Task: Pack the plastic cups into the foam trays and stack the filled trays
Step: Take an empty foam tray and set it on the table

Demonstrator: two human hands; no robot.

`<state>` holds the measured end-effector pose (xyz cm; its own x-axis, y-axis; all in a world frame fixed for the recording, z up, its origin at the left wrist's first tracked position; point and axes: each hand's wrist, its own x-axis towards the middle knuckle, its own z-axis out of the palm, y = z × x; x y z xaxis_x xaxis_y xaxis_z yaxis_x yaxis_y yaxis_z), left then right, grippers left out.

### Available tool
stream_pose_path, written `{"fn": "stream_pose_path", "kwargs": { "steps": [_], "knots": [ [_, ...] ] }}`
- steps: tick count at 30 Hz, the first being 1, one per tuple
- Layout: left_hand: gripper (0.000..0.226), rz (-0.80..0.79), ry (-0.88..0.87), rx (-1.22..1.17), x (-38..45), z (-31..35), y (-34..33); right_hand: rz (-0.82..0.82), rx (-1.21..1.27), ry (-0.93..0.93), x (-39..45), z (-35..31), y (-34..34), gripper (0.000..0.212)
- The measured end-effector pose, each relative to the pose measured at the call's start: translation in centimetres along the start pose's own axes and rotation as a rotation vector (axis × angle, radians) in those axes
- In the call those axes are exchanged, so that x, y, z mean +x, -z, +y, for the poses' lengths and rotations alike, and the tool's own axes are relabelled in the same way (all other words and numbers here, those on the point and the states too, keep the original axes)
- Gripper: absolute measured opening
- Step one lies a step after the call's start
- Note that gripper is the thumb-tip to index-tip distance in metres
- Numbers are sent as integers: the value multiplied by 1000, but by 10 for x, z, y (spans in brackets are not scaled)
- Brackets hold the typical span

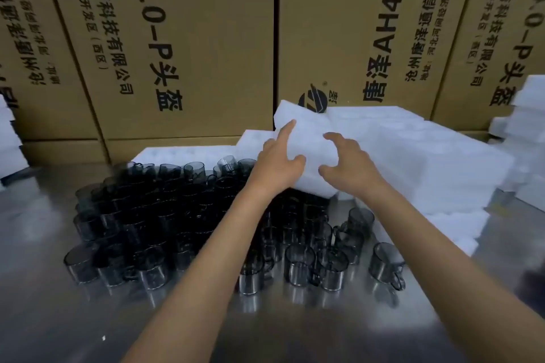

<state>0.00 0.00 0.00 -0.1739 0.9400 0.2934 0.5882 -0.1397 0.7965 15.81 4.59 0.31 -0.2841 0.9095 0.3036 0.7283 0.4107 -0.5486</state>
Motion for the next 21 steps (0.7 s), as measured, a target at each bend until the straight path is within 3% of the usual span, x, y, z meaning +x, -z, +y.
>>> {"fn": "stream_pose_path", "kwargs": {
  "steps": [4,8,11,13,18,21],
  "knots": [
    [68,-176,69,10,12,-14,-7,-140,-110,-106,10,11,-22,70],
    [52,-93,-8,-89,2,-26,-12,31,-55,-61,7,12,-36,57],
    [50,-79,-63,-126,-12,-24,-9,23,132,-15,2,-6,-38,72],
    [55,-71,-92,-165,-26,-20,-4,43,159,38,-2,-21,-37,67],
    [59,33,-234,-314,-78,-10,28,218,131,171,-25,-46,-25,41],
    [28,257,-233,-473,-107,-17,55,162,191,270,-54,-48,-11,27]
  ]
}}
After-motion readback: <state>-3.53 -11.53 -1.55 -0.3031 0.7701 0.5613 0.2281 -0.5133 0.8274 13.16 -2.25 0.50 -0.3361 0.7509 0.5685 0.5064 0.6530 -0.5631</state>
